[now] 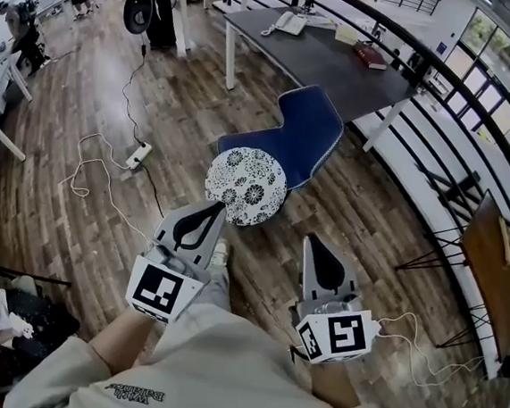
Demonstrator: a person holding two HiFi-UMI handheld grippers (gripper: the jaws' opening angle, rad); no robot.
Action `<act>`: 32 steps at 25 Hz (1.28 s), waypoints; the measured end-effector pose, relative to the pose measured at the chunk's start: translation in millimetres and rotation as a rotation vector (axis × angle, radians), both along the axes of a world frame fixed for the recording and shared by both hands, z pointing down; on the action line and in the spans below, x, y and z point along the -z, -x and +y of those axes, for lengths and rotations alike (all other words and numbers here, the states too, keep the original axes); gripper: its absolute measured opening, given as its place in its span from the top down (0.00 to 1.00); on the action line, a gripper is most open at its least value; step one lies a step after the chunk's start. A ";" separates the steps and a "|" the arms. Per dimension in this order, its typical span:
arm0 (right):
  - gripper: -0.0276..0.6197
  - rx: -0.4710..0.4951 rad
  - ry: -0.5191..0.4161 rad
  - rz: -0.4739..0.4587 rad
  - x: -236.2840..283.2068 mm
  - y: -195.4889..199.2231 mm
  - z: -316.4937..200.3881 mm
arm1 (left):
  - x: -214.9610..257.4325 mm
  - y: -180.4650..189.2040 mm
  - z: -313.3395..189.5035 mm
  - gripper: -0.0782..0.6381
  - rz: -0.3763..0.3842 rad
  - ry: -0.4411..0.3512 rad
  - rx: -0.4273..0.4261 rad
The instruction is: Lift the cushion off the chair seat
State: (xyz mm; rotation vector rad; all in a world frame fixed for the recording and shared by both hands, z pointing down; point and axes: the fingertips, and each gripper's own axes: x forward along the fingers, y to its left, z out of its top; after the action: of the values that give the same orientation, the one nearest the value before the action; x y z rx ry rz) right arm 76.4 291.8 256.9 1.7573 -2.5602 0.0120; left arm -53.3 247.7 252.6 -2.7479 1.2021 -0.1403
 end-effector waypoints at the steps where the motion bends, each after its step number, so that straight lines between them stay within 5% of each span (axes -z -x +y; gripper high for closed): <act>1: 0.95 0.003 -0.001 0.003 2.7 1.3 -13.3 | 3.2 -1.3 -11.4 0.88 0.003 -0.005 -0.008; 12: 0.95 -0.004 0.021 0.004 14.6 18.5 -164.4 | 18.5 -5.6 -141.1 0.88 -0.008 -0.019 -0.136; 19: 0.95 -0.056 0.023 0.020 21.8 28.3 -255.7 | 24.3 3.2 -231.4 0.88 0.063 -0.005 -0.201; 28: 0.95 -0.099 0.016 0.021 31.4 36.5 -343.8 | 28.8 11.5 -324.3 0.88 0.037 0.002 -0.244; 32: 0.95 -0.067 0.014 -0.024 38.0 45.7 -372.6 | 22.8 20.8 -360.2 0.88 0.014 0.032 -0.195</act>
State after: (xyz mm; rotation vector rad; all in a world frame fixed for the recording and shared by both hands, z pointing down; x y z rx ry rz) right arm 30.7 -80.8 218.9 1.8485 -2.5100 0.0528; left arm -74.2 -112.6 229.9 -2.8779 0.9356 -0.1203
